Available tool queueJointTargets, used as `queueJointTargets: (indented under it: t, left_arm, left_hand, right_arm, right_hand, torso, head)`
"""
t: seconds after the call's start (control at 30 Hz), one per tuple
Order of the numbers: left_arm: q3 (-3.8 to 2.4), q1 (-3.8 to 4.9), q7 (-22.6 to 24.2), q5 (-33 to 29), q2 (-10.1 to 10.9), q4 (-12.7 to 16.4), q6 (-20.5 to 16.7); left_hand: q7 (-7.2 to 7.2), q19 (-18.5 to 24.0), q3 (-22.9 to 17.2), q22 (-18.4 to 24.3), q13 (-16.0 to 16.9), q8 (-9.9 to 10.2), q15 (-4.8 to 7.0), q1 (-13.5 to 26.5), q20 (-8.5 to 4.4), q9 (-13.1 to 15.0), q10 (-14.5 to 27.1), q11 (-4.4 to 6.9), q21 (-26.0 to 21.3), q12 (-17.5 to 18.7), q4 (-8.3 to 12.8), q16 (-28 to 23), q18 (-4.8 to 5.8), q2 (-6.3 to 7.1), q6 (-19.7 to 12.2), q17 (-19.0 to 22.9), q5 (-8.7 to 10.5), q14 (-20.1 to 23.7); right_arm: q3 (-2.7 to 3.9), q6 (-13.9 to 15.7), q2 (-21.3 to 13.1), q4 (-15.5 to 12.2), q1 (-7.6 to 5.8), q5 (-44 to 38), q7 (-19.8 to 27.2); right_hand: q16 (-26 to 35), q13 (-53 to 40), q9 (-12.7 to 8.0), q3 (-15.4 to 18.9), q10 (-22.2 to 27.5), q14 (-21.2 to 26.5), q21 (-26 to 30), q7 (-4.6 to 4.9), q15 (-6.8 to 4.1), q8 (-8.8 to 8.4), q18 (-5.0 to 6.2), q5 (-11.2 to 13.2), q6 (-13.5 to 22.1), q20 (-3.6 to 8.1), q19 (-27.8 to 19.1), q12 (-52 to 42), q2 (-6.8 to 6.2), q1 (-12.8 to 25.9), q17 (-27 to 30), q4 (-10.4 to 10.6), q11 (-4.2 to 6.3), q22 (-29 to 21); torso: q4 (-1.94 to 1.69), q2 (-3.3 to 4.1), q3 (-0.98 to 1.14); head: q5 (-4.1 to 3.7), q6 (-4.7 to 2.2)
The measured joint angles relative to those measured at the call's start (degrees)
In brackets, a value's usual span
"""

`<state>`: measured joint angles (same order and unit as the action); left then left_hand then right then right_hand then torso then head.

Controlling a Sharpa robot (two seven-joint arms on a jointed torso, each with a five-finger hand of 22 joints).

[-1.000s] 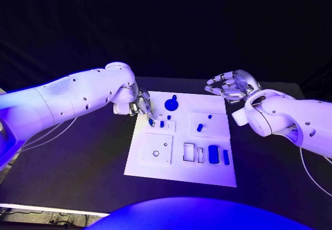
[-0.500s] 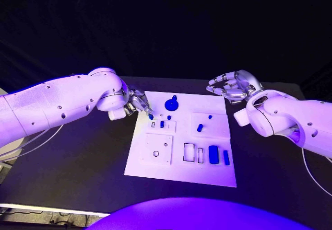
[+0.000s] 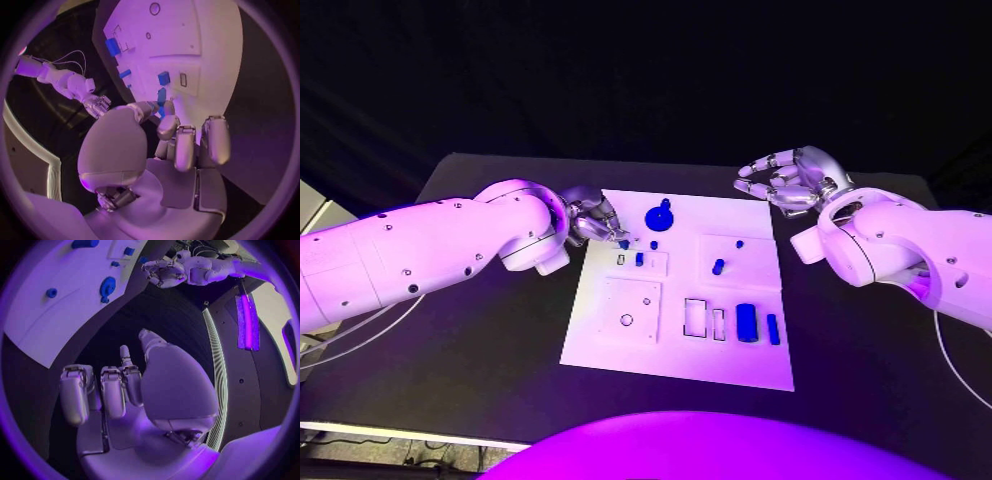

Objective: Assemble the parts on the task board

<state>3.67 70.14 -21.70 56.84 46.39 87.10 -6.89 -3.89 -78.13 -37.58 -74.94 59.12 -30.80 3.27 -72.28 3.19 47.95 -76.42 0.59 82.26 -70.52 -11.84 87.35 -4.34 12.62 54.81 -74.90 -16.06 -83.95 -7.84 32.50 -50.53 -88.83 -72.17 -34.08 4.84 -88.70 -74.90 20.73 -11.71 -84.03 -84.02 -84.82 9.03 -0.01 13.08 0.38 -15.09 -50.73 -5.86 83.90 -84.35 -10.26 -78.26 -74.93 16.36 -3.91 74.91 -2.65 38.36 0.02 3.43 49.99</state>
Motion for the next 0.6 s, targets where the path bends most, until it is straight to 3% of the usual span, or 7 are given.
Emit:
queueJointTargets:
  t: [0.27,0.6]
  left_arm:
    - [0.12,-1.56,2.03,4.75,0.53,0.17,-3.26]
    - [0.34,-2.95,2.65,7.88,0.11,-0.9,-4.26]
  left_hand:
    - [0.0,-0.2,0.0,0.01,0.0,0.0,0.0,0.09,0.2,0.0,0.0,0.0,0.28,0.0,0.0,0.0,0.01,0.08,0.0,0.0,0.02,0.0]
    - [-0.01,-0.41,-0.16,0.01,-0.01,0.01,0.0,0.39,-0.01,-0.18,-0.39,0.01,0.46,0.0,-0.15,0.0,0.0,0.38,0.02,0.0,0.07,0.0]
  right_arm:
    - [0.0,0.01,-0.17,-0.03,0.11,0.0,0.02]
    - [0.0,0.02,-0.25,-0.05,0.2,0.0,0.06]
  right_hand:
    - [0.0,0.0,-0.05,0.0,0.0,0.0,0.0,0.0,0.0,0.23,0.0,0.0,0.0,0.0,0.0,0.0,0.0,0.0,0.0,0.0,0.0,-0.01]
    - [0.0,0.0,-0.05,0.0,0.0,0.0,0.0,0.0,0.0,0.23,0.0,0.0,0.0,0.0,0.0,0.0,0.0,0.0,0.01,0.0,0.0,-0.01]
  torso:
    - [0.03,0.05,0.0]
    - [0.07,0.13,-0.03]
  head:
    - [0.03,-0.03]
    - [-0.1,0.01]
